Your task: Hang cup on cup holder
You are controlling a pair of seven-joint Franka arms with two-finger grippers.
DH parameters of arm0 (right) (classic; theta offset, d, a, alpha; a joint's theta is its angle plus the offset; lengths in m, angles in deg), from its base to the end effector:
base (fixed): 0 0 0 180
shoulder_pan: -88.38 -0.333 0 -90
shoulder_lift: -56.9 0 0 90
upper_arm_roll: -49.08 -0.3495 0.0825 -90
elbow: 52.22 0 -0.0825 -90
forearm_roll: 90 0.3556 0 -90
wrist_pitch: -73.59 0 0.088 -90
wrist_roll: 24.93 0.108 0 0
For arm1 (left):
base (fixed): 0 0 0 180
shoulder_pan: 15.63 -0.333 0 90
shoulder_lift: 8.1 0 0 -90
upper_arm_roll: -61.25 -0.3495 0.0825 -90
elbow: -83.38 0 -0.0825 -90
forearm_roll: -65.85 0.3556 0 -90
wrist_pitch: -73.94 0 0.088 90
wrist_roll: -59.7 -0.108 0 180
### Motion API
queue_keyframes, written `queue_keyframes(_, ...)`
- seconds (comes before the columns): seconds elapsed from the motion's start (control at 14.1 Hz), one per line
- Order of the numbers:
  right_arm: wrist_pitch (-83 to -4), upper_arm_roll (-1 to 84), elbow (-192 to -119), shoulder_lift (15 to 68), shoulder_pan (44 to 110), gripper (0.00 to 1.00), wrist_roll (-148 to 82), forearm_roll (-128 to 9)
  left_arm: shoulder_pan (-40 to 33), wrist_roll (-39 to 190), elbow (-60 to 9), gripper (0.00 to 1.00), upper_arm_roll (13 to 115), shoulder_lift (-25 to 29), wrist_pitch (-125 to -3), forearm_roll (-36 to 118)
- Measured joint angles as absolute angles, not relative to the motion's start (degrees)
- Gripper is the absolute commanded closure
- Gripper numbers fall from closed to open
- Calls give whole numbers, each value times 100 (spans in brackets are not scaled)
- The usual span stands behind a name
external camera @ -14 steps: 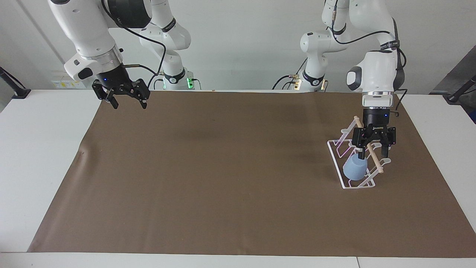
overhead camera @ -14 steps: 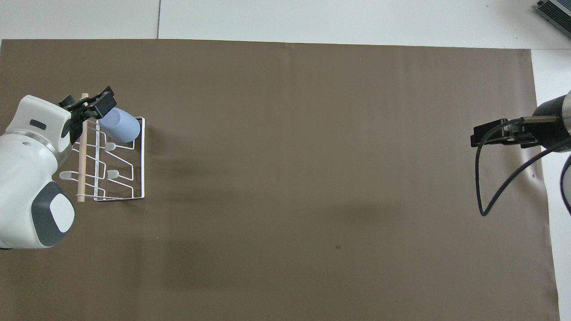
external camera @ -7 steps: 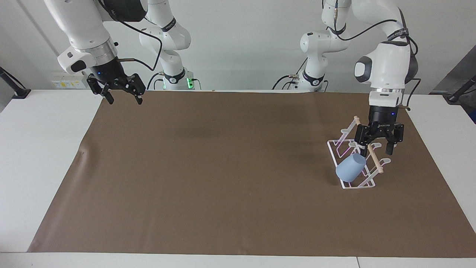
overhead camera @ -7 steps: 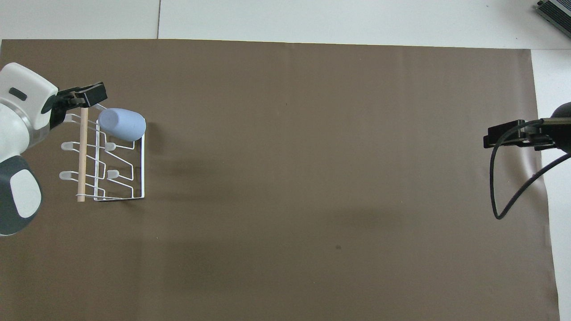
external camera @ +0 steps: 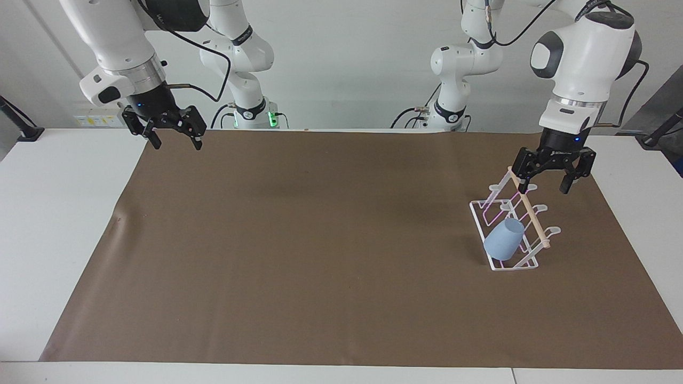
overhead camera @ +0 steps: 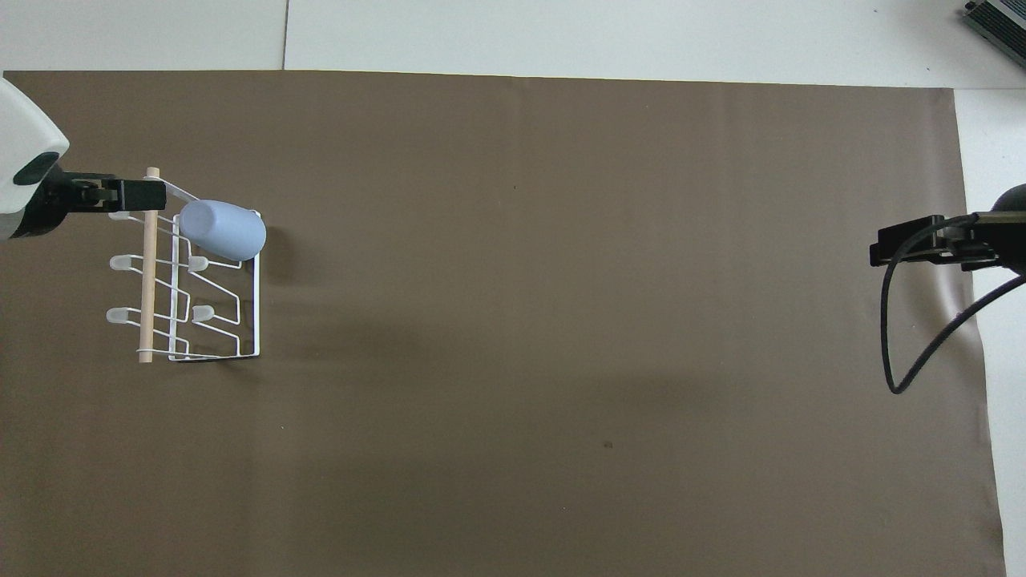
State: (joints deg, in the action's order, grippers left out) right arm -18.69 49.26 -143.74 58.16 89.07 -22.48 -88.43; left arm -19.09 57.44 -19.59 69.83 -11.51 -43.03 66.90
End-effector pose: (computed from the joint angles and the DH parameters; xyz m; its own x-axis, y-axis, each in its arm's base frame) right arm 0.5225 -0.0051 0.6603 0.9977 -0.0590 0.0340 -0.0580 -0.9979 -0.0289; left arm 0.5401 -0.0499 0.6320 0.9452 -0.1350 0.2971 -0.1294 -0.9908 -0.0387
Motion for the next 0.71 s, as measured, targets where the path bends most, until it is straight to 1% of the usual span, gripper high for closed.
queue_keyframes(0.35, -1869, 4926, -14374, 5816, 8906, 0, -2248, -8843, -1908, 5369, -1169, 0, 7003, -1225, -2264, 6661)
queue_keyframes(0.71, -1869, 4928, -14374, 5816, 8907, 0, -2248, -8843, -1915, 5369, -992, 0, 6991, -1226, -1664, 6529)
